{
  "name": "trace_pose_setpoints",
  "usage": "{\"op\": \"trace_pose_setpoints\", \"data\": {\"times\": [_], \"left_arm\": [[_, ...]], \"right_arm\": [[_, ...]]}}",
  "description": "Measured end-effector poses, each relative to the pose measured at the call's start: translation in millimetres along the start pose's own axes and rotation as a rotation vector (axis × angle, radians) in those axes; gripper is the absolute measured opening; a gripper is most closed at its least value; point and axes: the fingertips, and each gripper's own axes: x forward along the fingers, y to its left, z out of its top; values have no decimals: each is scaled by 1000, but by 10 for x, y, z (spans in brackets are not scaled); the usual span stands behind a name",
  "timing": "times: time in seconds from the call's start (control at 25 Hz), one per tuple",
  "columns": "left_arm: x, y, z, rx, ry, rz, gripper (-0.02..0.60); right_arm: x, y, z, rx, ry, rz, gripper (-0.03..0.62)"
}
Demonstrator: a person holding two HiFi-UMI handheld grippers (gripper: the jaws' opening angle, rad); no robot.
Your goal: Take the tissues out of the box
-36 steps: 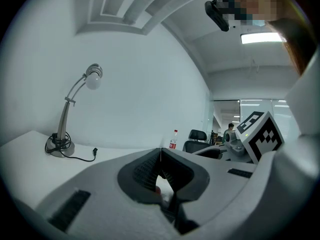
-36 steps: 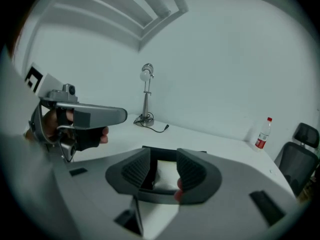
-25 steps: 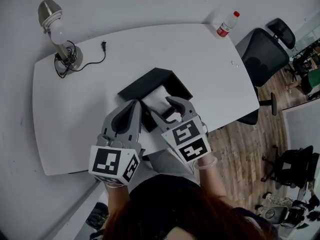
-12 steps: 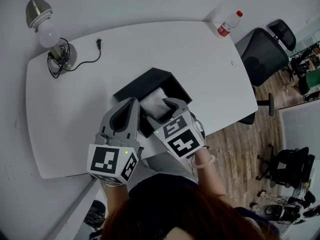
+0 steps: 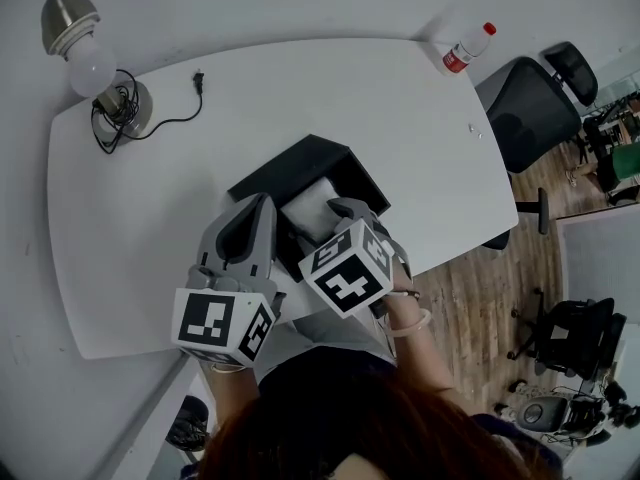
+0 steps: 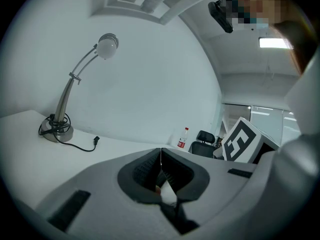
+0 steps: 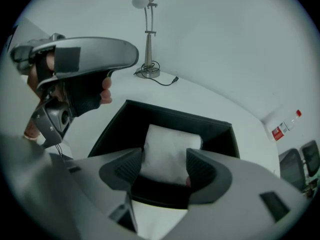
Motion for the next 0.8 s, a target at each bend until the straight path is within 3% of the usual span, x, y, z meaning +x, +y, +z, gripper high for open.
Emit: {"op": "trace_pose_setpoints", "data": {"times": [0.36, 0.8], "left_arm": [[0, 113, -39, -16, -1, 19, 21], [-54, 62, 12, -3, -12, 22, 21]], "right_arm": [[70, 3, -45, -39, 65, -21, 270], [48, -53, -53, -68, 60, -45, 195]]}}
